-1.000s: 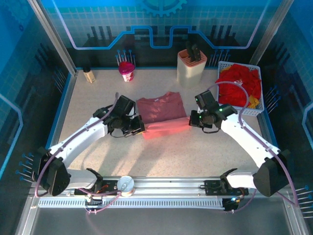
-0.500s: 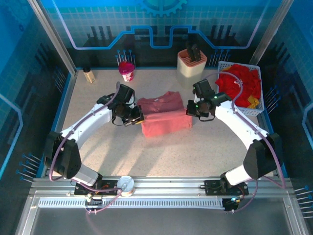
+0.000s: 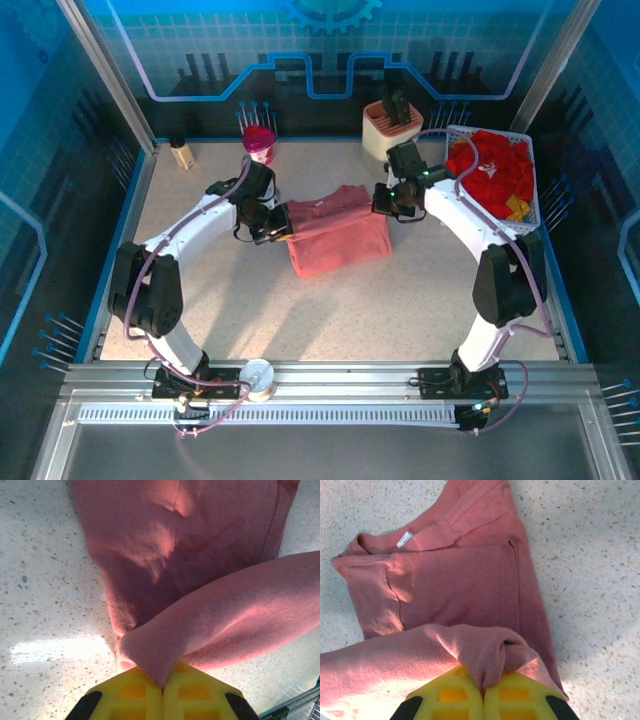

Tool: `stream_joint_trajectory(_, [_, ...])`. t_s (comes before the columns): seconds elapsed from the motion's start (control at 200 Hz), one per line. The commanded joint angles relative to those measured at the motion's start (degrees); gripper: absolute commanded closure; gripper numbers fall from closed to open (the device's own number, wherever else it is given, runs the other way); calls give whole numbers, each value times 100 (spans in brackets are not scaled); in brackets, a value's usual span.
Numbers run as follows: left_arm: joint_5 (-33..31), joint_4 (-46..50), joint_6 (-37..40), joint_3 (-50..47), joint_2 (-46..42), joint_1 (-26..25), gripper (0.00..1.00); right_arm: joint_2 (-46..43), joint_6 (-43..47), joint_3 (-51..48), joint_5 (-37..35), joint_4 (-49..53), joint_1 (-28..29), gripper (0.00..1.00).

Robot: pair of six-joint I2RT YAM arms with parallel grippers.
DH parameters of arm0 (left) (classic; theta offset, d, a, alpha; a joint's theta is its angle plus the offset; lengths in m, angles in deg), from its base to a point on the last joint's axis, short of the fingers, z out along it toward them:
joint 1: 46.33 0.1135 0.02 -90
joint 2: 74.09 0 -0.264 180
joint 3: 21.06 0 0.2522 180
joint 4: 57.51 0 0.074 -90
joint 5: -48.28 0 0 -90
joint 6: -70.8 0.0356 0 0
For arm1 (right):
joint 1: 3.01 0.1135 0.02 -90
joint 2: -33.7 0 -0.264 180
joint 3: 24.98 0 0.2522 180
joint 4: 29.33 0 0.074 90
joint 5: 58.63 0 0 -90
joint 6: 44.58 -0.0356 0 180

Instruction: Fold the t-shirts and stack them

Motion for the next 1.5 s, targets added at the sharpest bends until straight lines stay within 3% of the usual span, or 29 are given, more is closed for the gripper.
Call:
stream_joint_trajectory(0.0, [-4, -106, 264, 297, 175, 125, 100, 289, 140, 388, 127, -92, -90, 100])
stream_joint_trajectory(0.36, [112, -219, 441, 923, 895, 327, 100, 1010, 219, 1045, 182, -76, -189, 100])
stream_joint_trajectory(0.74, [219, -498, 309, 898, 1254, 542, 100, 1509, 211, 1363, 242, -185, -213, 100])
stream_joint_trajectory(0.78, [194, -612, 290, 869, 1282, 592, 95, 1578, 206, 1412, 233, -237, -215, 100])
stream_joint_trajectory(0.876, [107, -773, 239, 908, 1410, 777, 71, 1804, 198, 1634, 292, -364, -236, 85])
stream_joint_trajectory(0.936, [168, -944, 163, 944, 1485, 943, 58, 1989, 245, 1891, 333, -311, -237, 56])
stream_joint_trajectory(1.011, [233, -854, 147, 1145, 1502, 1125, 55, 2142, 352, 2226, 329, -167, -241, 26])
stream_joint_trajectory(1.146, [164, -668, 215, 1258, 1069, 1151, 54, 1930, 535, 2132, 301, -148, -237, 2])
stream_joint_trajectory(1.311, [286, -936, -105, 672, 485, 956, 54, 1364, 465, 1306, 624, -449, -267, 0])
stream_joint_trajectory(1.496, [529, -1674, -793, -90, 199, 214, 55, 605, 86, 170, 1544, -882, -252, 0])
